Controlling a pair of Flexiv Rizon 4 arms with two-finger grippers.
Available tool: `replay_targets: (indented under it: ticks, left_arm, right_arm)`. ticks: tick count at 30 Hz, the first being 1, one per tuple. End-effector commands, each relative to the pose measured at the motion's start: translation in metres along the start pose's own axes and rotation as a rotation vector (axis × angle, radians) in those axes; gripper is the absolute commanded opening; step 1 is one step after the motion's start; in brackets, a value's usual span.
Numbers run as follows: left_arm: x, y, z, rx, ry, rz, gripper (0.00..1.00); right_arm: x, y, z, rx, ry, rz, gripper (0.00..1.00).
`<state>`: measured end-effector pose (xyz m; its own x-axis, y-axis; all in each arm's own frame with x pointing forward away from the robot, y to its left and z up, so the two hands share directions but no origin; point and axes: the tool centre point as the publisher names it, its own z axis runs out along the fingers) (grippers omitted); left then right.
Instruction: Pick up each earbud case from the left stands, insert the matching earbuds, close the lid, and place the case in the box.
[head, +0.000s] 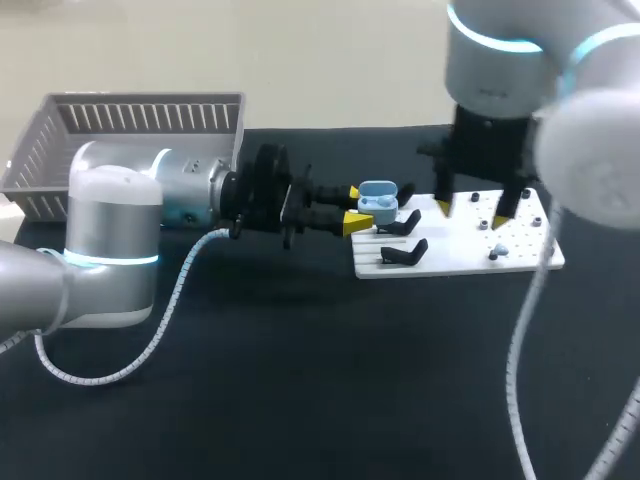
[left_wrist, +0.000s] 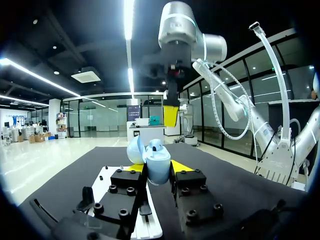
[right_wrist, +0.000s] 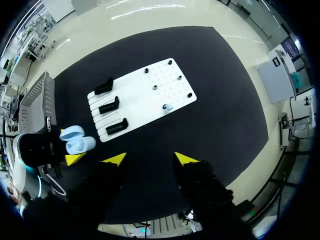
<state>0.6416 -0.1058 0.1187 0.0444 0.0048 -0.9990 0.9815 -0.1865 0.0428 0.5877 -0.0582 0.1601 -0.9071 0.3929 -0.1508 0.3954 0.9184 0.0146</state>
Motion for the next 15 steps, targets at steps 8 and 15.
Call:
replay_targets:
  ticks: [8,15]
  left_arm:
    - [0.001,-0.001,0.000,-0.004,-0.001,0.002,0.00]
    - [0.001,-0.001,0.000,-0.004,-0.001,0.002,0.00]
  right_arm:
    - [-0.017,-0.036,0.033,-0.255,-0.067,-0.060,0.55]
    - [-0.037,-0.037,0.057,-0.221,-0.042,-0.142,0.55]
